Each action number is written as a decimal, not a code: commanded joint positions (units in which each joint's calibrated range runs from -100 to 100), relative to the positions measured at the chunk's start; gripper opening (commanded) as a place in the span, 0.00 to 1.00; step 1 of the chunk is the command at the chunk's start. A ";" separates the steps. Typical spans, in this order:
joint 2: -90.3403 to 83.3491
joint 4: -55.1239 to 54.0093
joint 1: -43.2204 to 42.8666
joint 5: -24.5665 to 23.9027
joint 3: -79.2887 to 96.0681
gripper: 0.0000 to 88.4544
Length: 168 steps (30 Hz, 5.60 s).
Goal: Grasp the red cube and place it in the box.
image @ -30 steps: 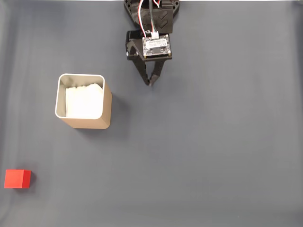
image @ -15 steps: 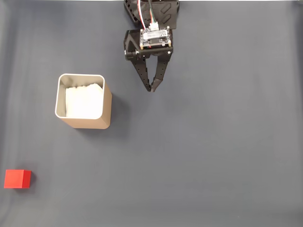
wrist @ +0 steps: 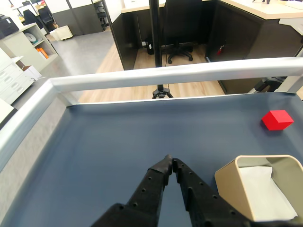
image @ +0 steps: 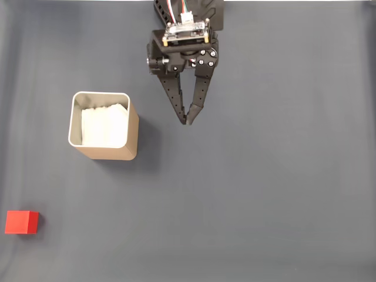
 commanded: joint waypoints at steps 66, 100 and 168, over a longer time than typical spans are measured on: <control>49.45 -6.63 32.95 1.27 -44.71 0.33; 75.94 -11.23 34.30 0.34 -61.85 0.53; 111.07 -25.67 34.87 0.63 -86.74 0.54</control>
